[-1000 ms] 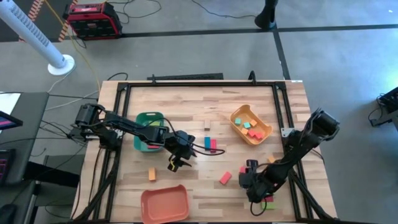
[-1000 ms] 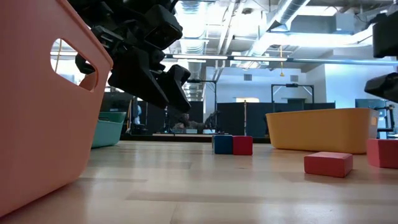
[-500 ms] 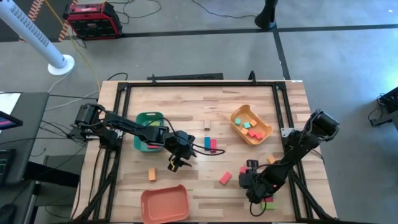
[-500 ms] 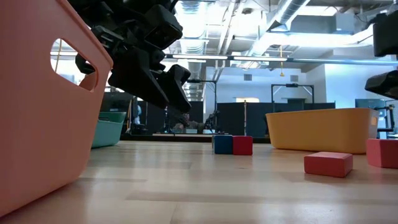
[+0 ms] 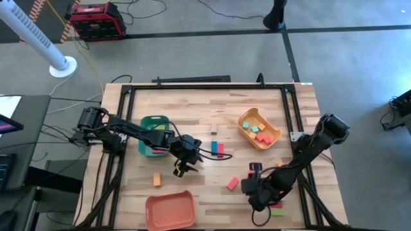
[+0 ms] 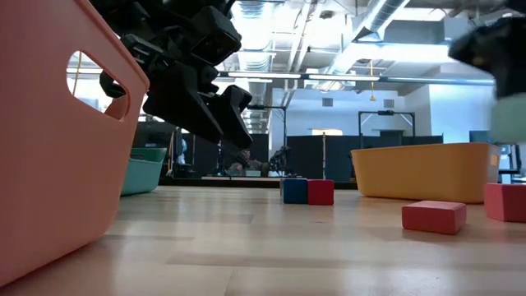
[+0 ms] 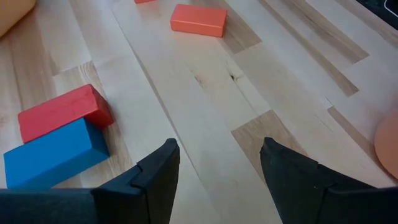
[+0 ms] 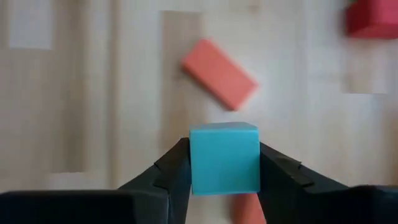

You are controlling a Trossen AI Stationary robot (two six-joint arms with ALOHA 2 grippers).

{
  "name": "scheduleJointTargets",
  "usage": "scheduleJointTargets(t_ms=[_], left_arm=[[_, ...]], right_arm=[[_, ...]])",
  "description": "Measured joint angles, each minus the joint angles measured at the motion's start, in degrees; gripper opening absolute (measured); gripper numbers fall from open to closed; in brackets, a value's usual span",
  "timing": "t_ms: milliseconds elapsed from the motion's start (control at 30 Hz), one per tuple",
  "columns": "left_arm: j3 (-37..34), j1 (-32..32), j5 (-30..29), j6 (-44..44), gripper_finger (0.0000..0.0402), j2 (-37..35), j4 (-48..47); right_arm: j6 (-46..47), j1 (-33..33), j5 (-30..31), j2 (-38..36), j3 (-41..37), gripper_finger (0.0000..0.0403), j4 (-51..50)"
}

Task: Sort blocks by size
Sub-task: Put the light blue cube block into the yellow bin

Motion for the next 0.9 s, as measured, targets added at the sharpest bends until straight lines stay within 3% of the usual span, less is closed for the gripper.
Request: scheduleJointTargets(t_ms=[233,467,900], left_arm=[[0.00,0.00,0.00,-0.06,0.0212,0.00,-0.07],[0.00,0.01,0.00,0.06,0.0212,0.00,-0.07],[0.00,0.01,-0.02,1.61,0.0212,0.00,-0.33]], right_arm=[[0.08,-1.09,6.78,0.00,6.40,0.0167,-15.50],[4.71,-3.51,11.04,-2.02,7.71,0.0176,-27.84],[15.38,-7.88,18.40,-8.54,7.71,0.0173,-40.80]])
